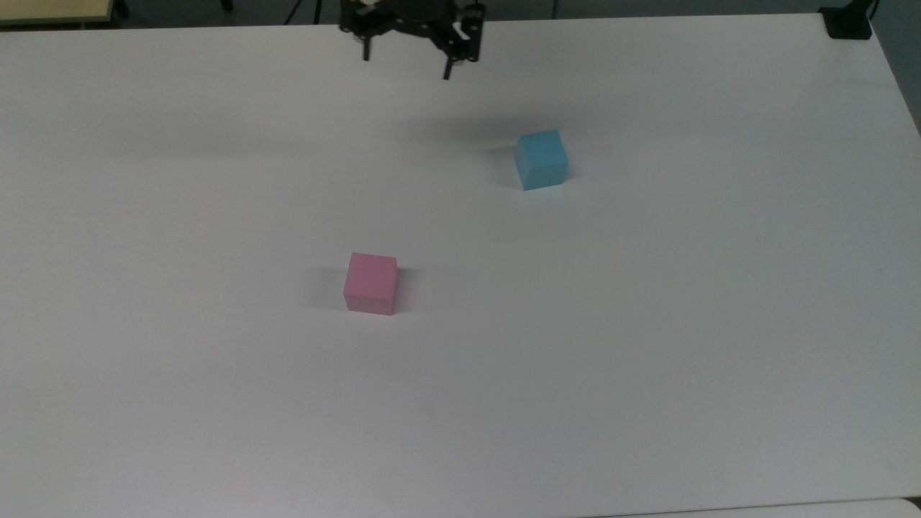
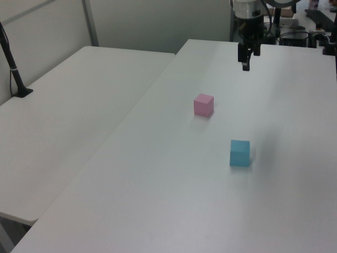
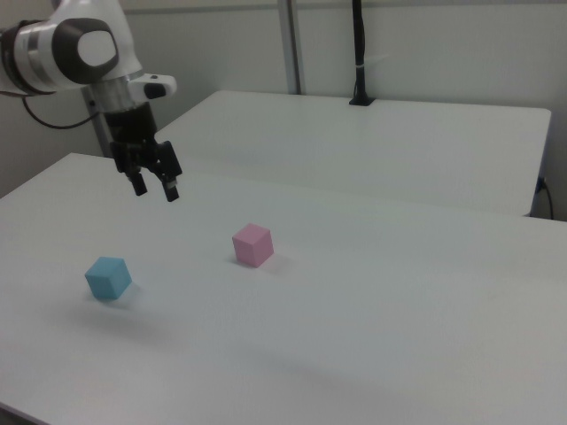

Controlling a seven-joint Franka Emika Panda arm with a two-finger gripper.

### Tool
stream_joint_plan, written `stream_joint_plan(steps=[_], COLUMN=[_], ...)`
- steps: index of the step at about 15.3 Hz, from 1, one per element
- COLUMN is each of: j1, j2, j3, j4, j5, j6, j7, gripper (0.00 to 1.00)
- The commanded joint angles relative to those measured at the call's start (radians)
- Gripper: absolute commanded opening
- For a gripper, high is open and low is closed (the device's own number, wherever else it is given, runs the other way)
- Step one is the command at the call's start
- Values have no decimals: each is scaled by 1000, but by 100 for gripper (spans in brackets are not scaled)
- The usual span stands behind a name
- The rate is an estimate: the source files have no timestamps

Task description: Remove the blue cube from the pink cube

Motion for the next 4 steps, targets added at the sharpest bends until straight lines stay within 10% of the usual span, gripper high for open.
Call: stream_joint_plan(steps=[1, 4], j1=[-5, -5], j2=[5, 4], j3=[-44, -76], j4=[5, 8], j5=[-19, -8], j6=[-2, 0], j7=[-47, -99], gripper=[100, 100])
